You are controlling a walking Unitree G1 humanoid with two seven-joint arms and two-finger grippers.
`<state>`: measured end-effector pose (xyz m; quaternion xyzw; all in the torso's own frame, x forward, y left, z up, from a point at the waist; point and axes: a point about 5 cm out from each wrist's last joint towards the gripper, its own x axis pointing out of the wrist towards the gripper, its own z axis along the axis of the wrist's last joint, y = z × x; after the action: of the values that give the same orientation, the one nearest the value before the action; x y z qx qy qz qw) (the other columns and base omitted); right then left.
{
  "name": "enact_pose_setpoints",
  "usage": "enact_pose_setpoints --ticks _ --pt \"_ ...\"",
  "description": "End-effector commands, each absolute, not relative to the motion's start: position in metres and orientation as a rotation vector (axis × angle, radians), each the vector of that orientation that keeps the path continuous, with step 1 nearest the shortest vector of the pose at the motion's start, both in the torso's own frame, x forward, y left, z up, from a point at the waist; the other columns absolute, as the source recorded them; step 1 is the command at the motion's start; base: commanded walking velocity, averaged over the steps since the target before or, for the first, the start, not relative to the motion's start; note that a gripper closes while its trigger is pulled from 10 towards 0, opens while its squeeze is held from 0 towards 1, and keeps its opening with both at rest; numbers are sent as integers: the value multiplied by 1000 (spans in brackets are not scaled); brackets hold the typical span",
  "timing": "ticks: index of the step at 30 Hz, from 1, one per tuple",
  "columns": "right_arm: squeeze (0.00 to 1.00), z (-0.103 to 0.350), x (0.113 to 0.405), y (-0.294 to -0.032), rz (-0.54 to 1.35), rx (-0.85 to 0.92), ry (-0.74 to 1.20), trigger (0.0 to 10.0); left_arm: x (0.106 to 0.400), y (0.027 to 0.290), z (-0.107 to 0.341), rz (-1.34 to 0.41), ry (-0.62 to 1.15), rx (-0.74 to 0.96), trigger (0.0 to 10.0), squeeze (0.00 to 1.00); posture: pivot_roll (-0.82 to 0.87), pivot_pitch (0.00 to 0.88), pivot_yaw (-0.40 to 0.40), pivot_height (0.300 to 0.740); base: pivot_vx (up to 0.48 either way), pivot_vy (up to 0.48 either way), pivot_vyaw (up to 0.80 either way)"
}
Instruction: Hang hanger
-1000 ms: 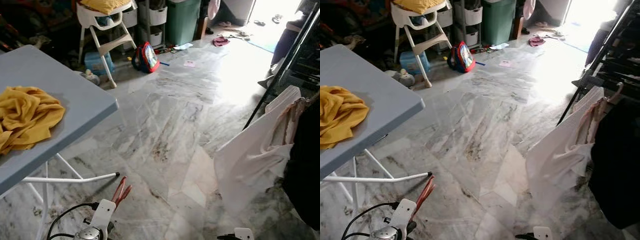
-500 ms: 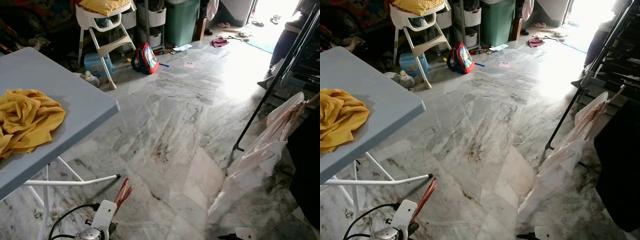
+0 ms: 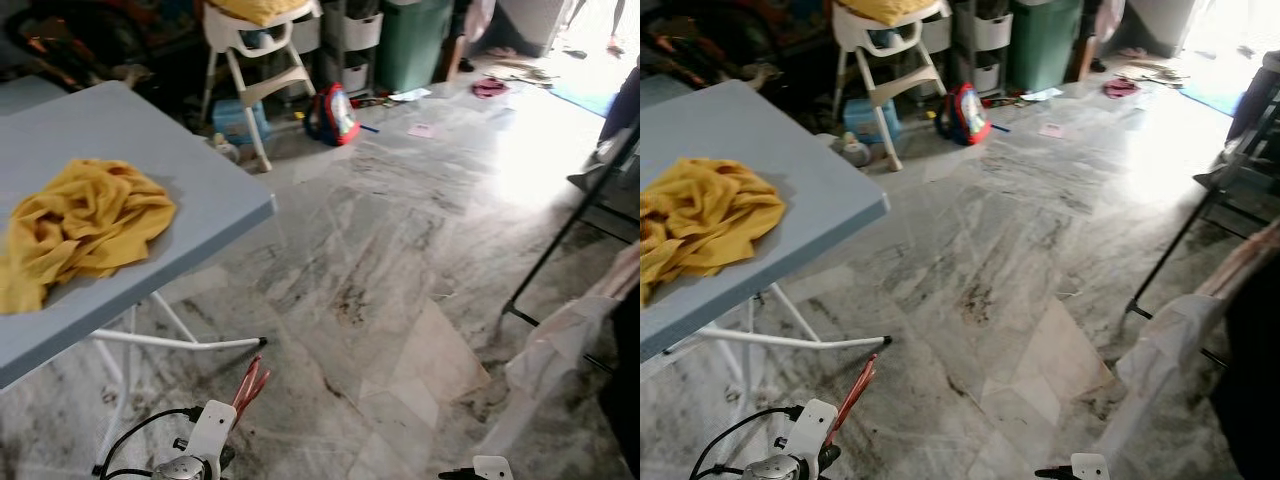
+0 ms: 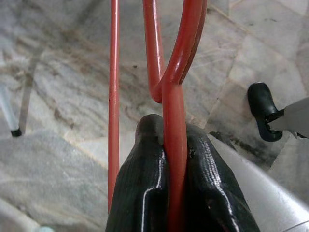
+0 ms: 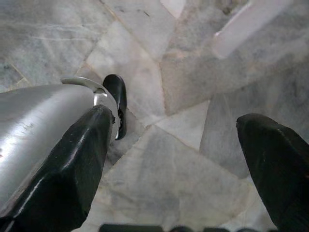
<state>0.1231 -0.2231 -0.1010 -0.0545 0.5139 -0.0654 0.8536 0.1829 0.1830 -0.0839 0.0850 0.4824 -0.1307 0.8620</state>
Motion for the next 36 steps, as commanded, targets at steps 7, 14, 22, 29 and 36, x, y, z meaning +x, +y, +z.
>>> enact_pose_setpoints --ticks 7,14,22,29,36 --pt "0 -101 122 -225 -142 -108 1087 10000 180 185 -85 -266 1032 198 10000 0 -153 59 56 740 -327 0 0" --pt "0 -101 122 -226 -142 -113 1086 10000 179 184 -86 -267 1034 202 10000 0 -157 57 55 740 -375 0 0" --pt "0 -100 123 -227 -144 -123 1087 10000 180 184 -86 -270 1034 211 10000 0 -159 55 53 740 -385 0 0" --pt "0 -100 124 -226 -142 -123 1085 10000 181 185 -85 -268 1025 210 10000 0 -160 54 54 740 -313 0 0" --pt "0 -100 125 -226 -141 -120 1085 10000 180 185 -85 -263 1034 193 10000 0 -159 55 55 740 0 0 0"
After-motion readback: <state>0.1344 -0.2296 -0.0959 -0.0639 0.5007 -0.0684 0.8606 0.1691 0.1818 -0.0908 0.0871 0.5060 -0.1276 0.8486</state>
